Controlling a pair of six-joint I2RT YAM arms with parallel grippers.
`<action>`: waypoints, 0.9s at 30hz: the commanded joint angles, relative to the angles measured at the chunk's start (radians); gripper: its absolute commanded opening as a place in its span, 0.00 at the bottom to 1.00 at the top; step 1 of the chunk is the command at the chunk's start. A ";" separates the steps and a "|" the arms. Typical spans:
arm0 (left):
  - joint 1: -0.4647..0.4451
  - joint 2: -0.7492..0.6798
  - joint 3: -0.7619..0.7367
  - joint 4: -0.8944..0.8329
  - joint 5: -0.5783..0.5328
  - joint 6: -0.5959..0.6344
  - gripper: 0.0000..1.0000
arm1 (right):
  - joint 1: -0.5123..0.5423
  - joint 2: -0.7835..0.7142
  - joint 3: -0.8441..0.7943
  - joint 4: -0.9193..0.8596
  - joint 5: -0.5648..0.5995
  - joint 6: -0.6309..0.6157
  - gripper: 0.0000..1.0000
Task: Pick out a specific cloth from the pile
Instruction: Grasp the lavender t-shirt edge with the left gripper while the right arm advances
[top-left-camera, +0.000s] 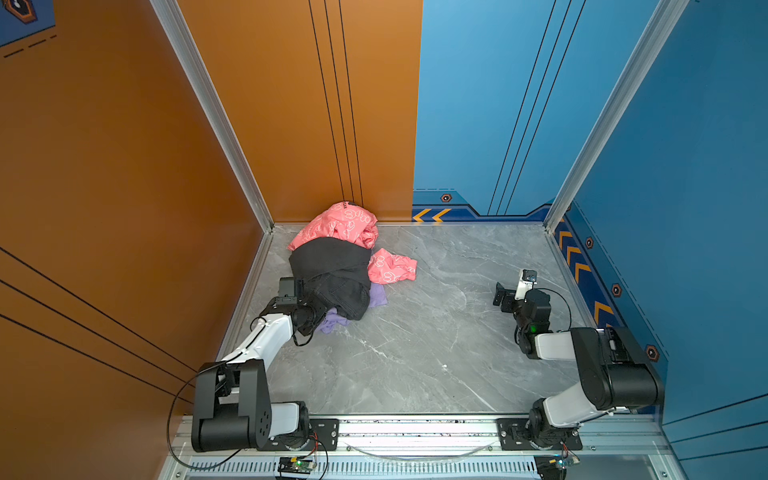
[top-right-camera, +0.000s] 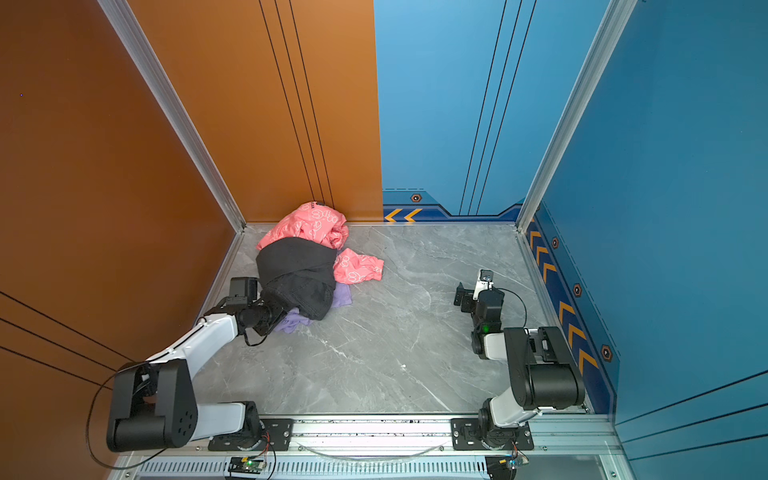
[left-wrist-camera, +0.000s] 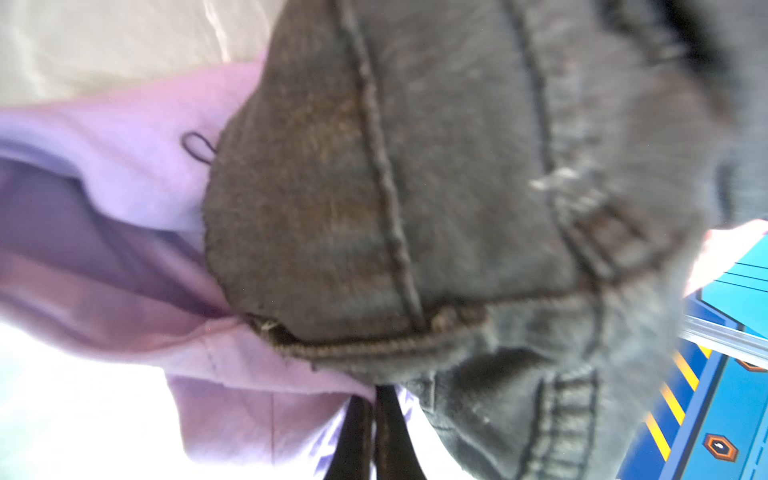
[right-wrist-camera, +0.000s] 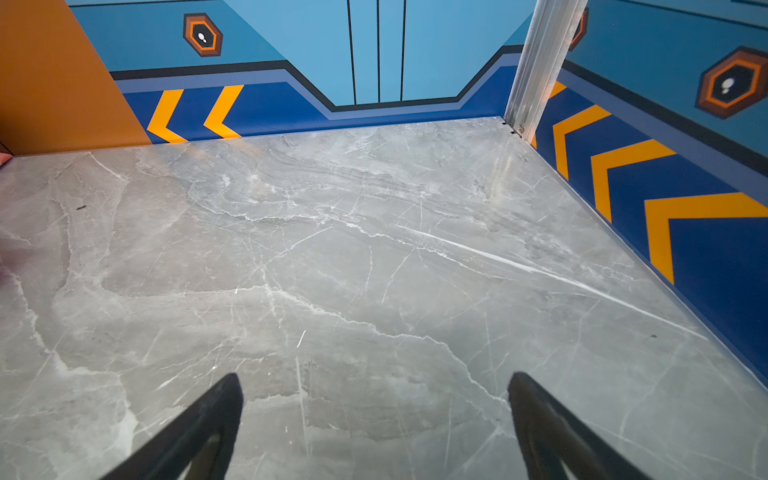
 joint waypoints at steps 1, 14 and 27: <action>0.018 -0.033 0.000 -0.054 -0.013 0.015 0.00 | 0.011 -0.010 0.016 -0.037 -0.010 -0.025 1.00; 0.023 -0.144 0.053 -0.106 -0.084 -0.035 0.00 | 0.134 -0.250 0.156 -0.479 -0.082 -0.174 1.00; 0.024 -0.204 0.134 -0.171 -0.172 -0.082 0.00 | 0.293 -0.155 0.282 -0.557 -0.173 -0.187 1.00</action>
